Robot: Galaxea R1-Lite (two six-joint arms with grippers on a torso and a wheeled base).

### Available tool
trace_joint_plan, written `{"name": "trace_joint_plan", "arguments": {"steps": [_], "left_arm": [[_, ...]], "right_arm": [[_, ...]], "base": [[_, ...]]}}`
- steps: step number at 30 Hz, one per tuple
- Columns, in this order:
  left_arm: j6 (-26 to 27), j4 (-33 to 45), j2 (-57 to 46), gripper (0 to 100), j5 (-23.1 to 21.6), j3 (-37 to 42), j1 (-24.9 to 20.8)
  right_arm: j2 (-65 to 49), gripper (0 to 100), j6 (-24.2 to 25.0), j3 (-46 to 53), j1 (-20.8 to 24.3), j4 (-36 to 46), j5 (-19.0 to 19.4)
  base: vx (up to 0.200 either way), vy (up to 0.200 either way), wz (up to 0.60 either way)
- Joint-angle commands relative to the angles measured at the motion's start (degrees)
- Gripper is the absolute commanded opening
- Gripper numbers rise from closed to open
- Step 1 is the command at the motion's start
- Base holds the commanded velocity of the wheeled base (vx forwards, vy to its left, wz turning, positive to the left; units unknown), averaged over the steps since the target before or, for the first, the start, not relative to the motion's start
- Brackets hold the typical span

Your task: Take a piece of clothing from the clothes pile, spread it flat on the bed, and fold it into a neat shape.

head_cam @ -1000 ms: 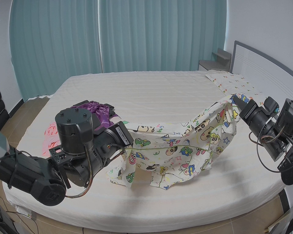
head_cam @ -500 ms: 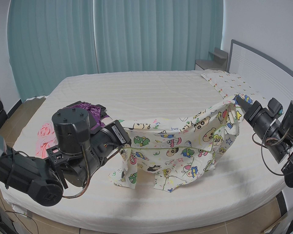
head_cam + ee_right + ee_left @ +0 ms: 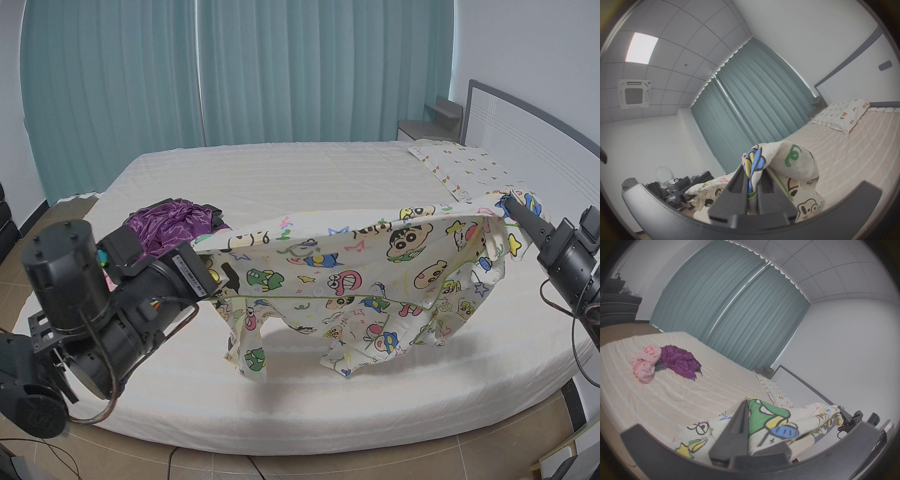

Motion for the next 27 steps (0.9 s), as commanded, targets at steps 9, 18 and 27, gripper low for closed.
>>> {"name": "trace_joint_plan", "arguments": {"steps": [9, 18, 27], "left_arm": [[10.67, 1.56, -15.84, 0, 0.05, 4.96, -0.01], [11.28, 9.47, -19.27, 0, -0.3, 8.91, -0.01], [11.28, 9.73, -23.23, 0, -0.13, 8.65, -3.09]], "right_arm": [[-10.97, 0, -6.52, 1.02, 0.03, 5.48, 5.04], [-13.43, 0, -6.7, 0.94, 0.03, 9.43, 6.19], [-15.98, 0, -6.7, 1.99, 1.7, 9.52, 7.77]], "base": [[0.0, 0.0, 0.0], [0.0, 0.0, 0.0], [0.0, 0.0, 0.0]]}}
